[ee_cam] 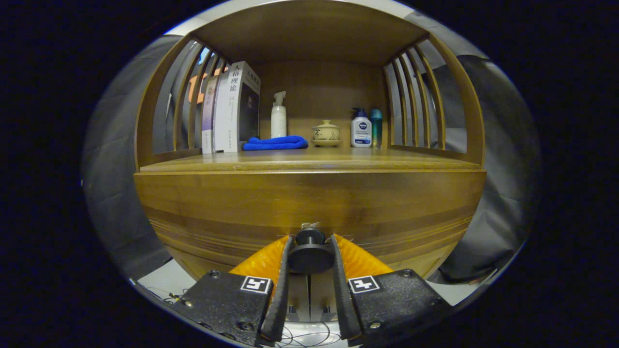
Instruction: Pull open the drawer, take out the items inside it, and place them on the countertop above the cabinet.
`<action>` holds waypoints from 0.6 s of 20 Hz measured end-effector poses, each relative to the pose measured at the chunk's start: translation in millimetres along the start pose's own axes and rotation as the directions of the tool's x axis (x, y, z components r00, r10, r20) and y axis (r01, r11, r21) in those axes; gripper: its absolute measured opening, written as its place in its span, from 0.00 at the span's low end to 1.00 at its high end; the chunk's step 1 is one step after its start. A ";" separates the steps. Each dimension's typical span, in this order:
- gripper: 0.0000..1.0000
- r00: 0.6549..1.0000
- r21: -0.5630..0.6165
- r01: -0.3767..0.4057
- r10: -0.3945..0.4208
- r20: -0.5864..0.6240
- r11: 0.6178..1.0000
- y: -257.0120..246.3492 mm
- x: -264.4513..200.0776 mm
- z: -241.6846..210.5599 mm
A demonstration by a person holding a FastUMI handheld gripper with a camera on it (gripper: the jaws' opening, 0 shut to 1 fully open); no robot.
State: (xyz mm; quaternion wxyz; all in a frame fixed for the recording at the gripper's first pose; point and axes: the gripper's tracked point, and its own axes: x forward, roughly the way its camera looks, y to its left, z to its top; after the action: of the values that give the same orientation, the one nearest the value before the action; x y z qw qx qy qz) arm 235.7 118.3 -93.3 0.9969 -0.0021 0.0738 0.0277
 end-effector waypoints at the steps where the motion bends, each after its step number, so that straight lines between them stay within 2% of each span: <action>1: 0.45 1.000 0.003 -0.001 0.001 -0.003 1.000 0.7 0.5 0.1; 9: 0.41 0.999 0.003 -0.017 0.017 -0.030 1.000 1.1 -8.6 -1.5; 12: 0.40 0.999 0.002 -0.023 0.023 -0.029 1.000 1.1 -24.9 -7.0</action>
State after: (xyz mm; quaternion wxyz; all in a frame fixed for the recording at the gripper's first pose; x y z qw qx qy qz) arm 210.1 118.0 -96.6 0.9953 -0.0009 0.0885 0.0388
